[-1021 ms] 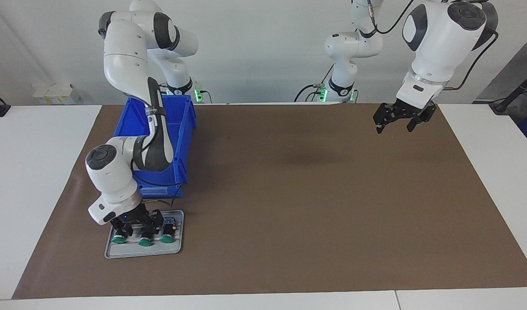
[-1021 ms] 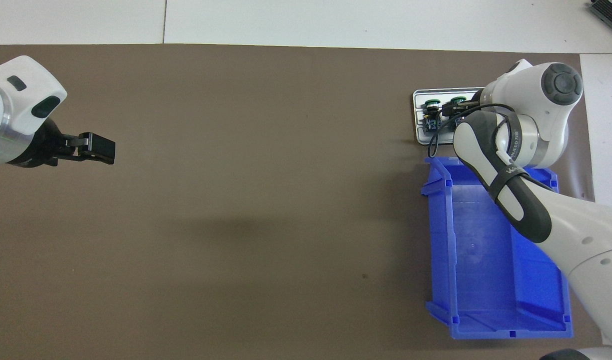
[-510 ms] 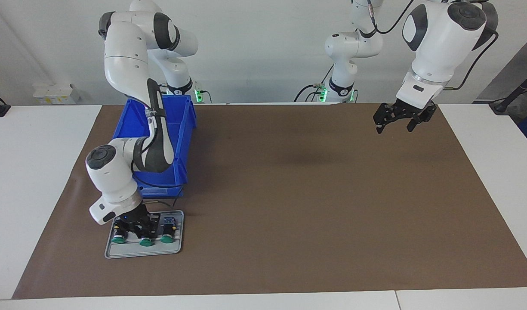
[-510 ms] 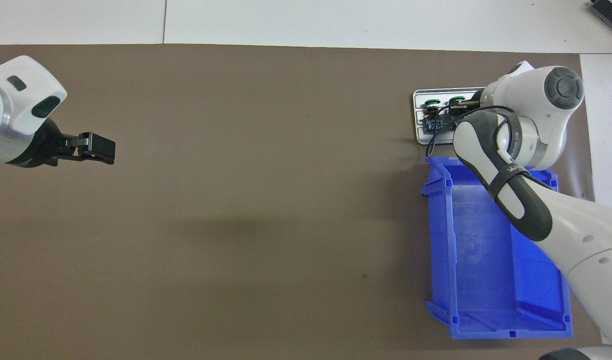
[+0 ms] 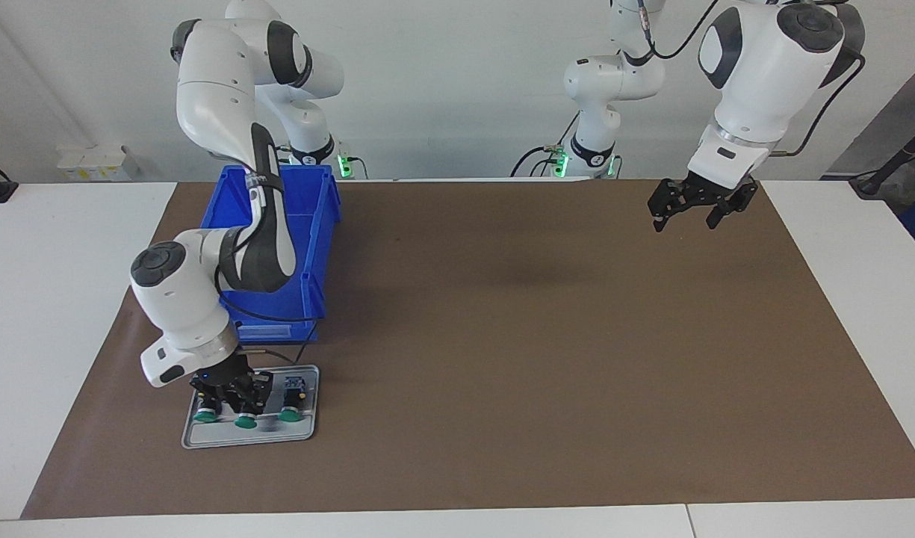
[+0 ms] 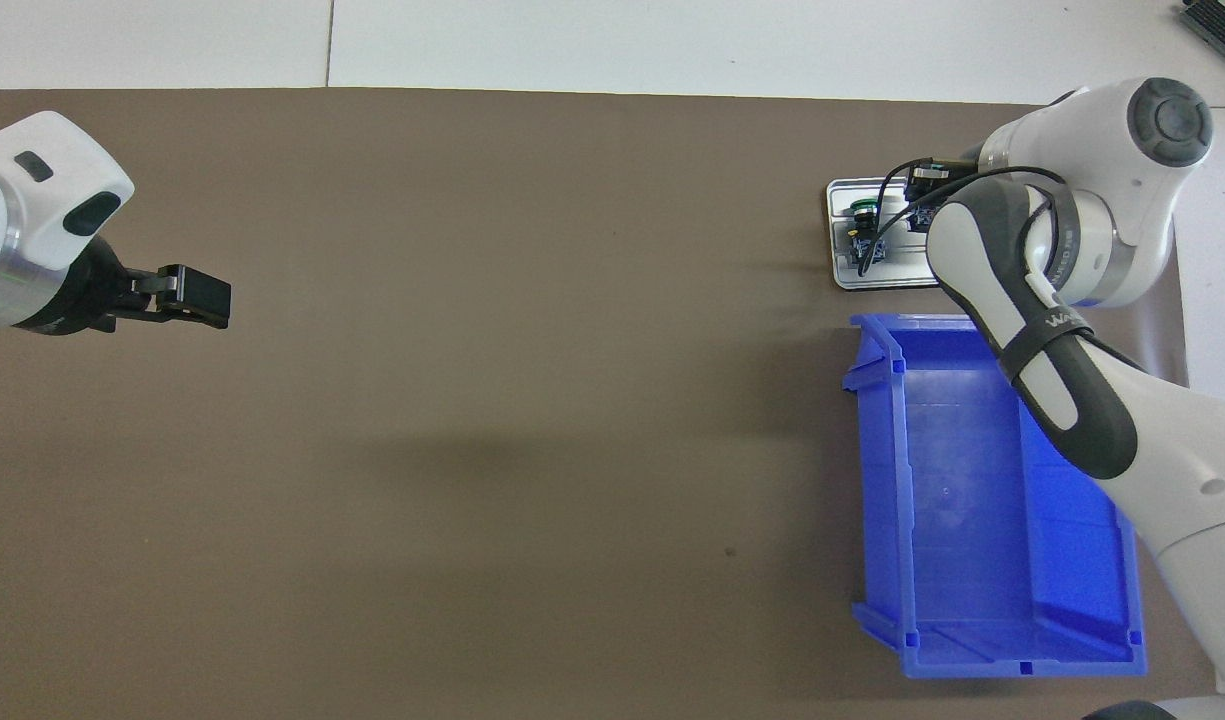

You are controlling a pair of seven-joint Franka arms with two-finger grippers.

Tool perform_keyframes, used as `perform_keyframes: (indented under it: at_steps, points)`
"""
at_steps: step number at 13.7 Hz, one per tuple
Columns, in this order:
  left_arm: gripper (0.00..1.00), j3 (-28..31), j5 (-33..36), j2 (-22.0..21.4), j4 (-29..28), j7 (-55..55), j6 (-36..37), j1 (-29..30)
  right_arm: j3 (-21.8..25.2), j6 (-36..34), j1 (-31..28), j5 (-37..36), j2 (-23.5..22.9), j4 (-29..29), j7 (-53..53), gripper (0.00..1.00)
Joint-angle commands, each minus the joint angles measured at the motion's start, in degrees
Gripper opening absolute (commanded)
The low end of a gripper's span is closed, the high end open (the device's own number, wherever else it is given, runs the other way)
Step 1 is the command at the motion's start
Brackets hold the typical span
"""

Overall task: Place and press button with both arms
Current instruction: 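Reach the right gripper to the metal tray and grasp a green-capped part, then carry the green-capped part with the right gripper toward the table center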

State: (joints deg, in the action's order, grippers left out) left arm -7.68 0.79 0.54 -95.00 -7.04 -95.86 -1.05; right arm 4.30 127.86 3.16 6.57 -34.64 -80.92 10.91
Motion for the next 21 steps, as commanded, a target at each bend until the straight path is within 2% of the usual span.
perform_keyframes:
  at_steps: [1,6,8,10,13,17,21]
  points:
    - [1.00,-0.23,0.97,-1.25,-1.68,0.28,-0.91,0.43,0.36,-6.81,0.79,-1.03,2.11,4.54,19.76,0.00]
    - [1.00,-0.23,0.97,-1.25,-1.68,0.28,-0.91,0.43,0.01,-12.79,5.18,-1.82,7.13,4.55,46.86,0.00]
    - [1.00,-0.23,0.97,-1.25,-1.68,0.28,-0.91,0.43,0.45,-14.47,9.47,-2.60,7.22,4.46,58.98,0.00]
    - [1.00,-0.23,0.97,-1.25,-1.68,0.36,-0.91,0.43,-0.16,-14.57,14.22,-8.56,8.53,3.32,71.99,0.00]
    - [1.00,-0.23,0.97,-1.25,-1.68,0.28,-0.91,0.43,-0.16,-14.65,19.76,-10.08,9.33,0.69,85.19,0.00]
    - [1.00,-0.23,0.97,-1.25,-1.68,0.28,-0.91,0.43,-0.25,-14.12,27.76,-14.12,7.93,-0.29,103.49,0.00]
    - [1.00,-0.23,0.97,-1.25,-1.68,0.36,-0.91,0.43,-0.34,-13.34,35.67,-19.05,1.70,1.38,116.41,0.00]
